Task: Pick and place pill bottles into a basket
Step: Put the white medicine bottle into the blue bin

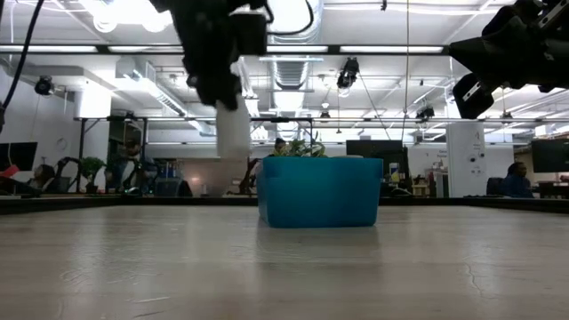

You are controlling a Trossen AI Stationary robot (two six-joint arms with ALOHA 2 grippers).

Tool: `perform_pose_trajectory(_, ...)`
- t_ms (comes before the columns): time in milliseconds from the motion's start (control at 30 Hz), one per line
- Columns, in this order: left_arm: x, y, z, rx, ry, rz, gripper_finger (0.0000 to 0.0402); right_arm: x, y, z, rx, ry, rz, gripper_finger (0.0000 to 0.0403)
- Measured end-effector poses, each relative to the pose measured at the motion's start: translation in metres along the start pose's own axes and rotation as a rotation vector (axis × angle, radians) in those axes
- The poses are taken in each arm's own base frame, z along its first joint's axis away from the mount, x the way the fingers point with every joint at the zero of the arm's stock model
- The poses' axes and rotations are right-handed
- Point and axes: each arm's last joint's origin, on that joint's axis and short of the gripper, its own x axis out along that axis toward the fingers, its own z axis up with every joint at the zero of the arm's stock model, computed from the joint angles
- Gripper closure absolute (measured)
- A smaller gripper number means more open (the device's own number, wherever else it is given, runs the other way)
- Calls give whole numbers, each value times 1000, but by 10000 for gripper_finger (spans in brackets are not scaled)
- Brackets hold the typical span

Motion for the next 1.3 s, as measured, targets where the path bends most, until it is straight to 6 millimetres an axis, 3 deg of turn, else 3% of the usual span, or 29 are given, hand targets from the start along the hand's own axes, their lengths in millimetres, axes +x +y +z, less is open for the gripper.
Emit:
perform_pose_trajectory(200,-15,-5,14,15,-66,-12,257,0,0,0,0,0,0,394)
perform_pose_trajectory(633,-17,-13,28,43,-166,-124,257,0,0,0,1,0,-1,394)
perform_pose_trajectory(1300,25,-21,36,55,-160,-193,257,0,-1,0,7,-12,-25,394)
